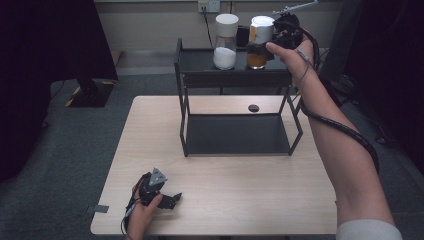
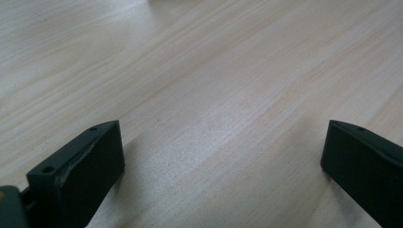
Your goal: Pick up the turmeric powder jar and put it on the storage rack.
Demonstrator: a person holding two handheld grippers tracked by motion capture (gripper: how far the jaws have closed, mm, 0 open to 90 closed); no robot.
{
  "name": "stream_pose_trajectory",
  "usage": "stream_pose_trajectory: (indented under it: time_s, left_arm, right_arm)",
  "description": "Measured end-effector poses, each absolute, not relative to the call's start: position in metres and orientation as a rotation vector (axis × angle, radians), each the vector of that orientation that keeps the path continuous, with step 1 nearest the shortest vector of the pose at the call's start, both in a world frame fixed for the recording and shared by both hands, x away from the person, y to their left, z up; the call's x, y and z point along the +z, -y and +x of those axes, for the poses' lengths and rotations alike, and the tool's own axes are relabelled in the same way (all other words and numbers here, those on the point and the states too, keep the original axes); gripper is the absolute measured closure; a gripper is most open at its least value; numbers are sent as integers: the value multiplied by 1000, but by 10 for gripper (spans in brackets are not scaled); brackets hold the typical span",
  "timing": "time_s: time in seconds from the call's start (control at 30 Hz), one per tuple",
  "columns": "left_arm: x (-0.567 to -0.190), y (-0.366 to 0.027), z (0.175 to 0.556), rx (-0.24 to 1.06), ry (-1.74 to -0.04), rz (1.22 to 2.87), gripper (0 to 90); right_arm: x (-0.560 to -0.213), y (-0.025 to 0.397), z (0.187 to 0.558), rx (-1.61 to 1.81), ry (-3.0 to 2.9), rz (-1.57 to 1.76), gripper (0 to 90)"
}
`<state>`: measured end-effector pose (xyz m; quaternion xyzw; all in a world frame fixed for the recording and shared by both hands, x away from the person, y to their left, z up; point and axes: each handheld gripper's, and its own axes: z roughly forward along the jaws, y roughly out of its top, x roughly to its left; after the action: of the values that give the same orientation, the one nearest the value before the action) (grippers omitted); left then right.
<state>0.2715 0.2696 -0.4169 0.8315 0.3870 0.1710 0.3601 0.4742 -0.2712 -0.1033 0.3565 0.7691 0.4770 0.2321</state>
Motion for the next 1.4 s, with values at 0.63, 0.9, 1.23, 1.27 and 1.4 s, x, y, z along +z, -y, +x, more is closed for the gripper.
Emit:
stream_pose_trajectory:
  time_s: [0.63, 0.9, 1.23, 1.27, 1.4]
  left_arm:
    - [-417, -269, 271, 441, -998, 2143, 0]
    - [-417, -269, 271, 441, -998, 2143, 0]
    - [-417, -269, 271, 441, -998, 2144, 0]
    - [-417, -270, 271, 441, -998, 2143, 0]
    - [-417, -269, 271, 441, -998, 2143, 0]
  right_arm:
    - [-111, 276, 448, 1312, -2079, 1002, 2]
    - [-115, 276, 432, 1294, -2048, 1024, 3]
    - [-126, 276, 418, 1280, -2055, 1019, 5]
    - [-127, 276, 416, 1278, -2056, 1018, 5]
    - [-132, 277, 411, 1279, -2060, 1009, 5]
